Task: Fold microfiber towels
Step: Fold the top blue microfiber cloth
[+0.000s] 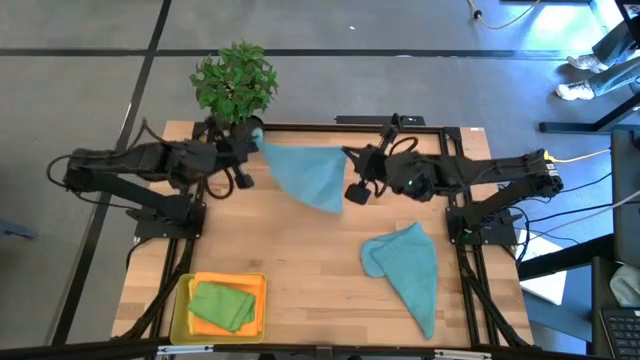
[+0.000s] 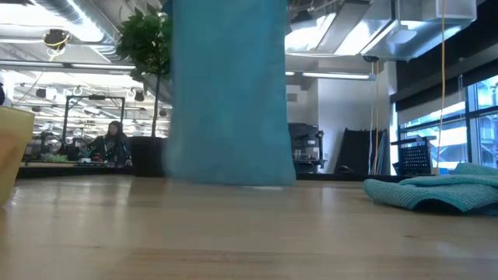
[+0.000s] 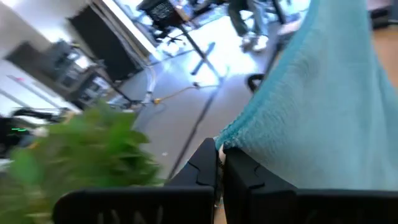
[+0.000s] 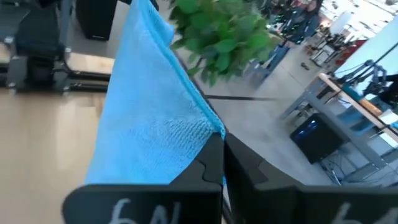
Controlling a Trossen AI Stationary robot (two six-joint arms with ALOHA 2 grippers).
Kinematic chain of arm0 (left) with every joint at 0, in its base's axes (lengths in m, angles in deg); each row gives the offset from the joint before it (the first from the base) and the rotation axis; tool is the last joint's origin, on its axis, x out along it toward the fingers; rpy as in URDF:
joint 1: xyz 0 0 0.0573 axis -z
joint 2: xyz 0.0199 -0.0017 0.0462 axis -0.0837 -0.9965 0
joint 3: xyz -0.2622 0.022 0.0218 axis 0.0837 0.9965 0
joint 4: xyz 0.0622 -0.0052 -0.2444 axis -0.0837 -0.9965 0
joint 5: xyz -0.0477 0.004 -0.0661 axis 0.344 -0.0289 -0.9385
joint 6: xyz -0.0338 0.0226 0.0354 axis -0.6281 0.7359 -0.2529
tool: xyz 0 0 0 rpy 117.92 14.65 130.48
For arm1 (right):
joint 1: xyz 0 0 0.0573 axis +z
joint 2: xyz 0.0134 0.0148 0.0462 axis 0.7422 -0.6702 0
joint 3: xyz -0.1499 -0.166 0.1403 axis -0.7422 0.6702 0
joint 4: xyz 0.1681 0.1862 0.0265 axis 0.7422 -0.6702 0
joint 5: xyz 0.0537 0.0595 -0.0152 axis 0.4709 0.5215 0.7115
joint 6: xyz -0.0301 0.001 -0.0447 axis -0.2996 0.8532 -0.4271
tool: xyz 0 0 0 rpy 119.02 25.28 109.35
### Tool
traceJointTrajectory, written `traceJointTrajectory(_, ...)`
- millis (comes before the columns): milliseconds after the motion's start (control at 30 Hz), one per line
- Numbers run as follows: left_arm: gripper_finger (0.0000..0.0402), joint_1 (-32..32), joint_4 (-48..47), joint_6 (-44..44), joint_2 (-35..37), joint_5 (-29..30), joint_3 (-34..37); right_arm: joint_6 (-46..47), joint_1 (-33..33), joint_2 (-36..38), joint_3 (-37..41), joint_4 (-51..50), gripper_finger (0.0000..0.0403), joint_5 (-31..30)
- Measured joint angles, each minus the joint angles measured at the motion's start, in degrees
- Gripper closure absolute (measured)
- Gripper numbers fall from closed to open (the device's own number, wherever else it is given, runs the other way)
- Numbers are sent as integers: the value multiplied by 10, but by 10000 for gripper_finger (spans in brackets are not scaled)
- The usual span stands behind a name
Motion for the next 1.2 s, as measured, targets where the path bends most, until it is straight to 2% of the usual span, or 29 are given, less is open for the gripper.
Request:
traceJointTrajectory(167, 401, -45, 0, 43, 2, 4, -19, -1, -23, 0, -40, -41, 398, 3)
traceJointTrajectory(433, 402, -100, -7, 53, 0, -61, -23, 14, -50, 0, -57, -93, 398, 4)
traceJointTrajectory(833, 401, -208, 16, 127, -64, -117, -23, 1, -140, 0, -57, -112, 398, 19)
traceJointTrajectory(1033, 401, -206, -4, 128, -55, -120, -23, 21, -113, 0, -57, -143, 399, 38)
traceJointTrajectory(1200, 401, -156, -97, 33, -21, -198, -23, 92, -44, 0, -40, -190, 400, 48)
